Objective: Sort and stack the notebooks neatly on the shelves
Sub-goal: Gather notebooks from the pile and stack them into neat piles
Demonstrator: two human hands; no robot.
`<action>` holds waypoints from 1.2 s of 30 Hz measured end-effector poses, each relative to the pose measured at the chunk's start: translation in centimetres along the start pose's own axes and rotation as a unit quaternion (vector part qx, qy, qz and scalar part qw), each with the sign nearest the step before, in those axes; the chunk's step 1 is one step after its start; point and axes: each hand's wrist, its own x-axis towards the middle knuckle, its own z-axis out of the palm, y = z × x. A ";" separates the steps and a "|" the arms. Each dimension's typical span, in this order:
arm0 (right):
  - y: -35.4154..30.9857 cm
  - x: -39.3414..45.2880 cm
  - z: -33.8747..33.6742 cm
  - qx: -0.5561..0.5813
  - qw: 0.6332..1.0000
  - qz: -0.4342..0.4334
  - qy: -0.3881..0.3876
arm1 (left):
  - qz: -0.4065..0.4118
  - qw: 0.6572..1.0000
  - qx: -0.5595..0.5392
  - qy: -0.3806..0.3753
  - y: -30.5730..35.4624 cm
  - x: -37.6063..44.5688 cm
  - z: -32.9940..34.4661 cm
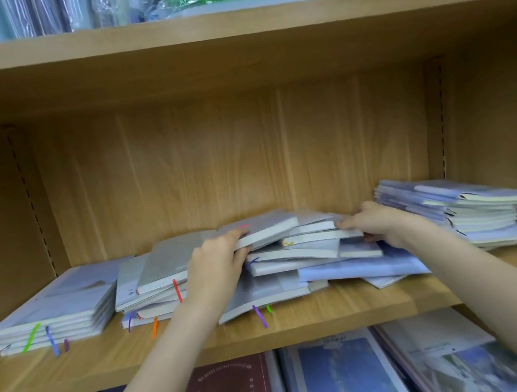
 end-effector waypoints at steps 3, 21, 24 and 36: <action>-0.8 -0.1 1.0 0.201 0.980 0.003 0.012 | -0.009 0.999 -0.030 -0.018 0.1 0.1 0.0; -7.3 -4.7 -4.8 -0.099 0.924 -0.177 0.324 | -0.072 0.982 -0.176 -0.010 -1.2 -1.4 -0.4; -7.1 -5.6 -6.2 -0.033 0.917 -0.178 0.356 | -0.080 0.979 -0.187 -0.010 -0.3 -1.4 -0.3; -8.0 -7.3 0.1 0.424 0.902 -0.062 0.049 | -0.145 0.935 -0.321 0.026 -2.0 -4.3 -2.9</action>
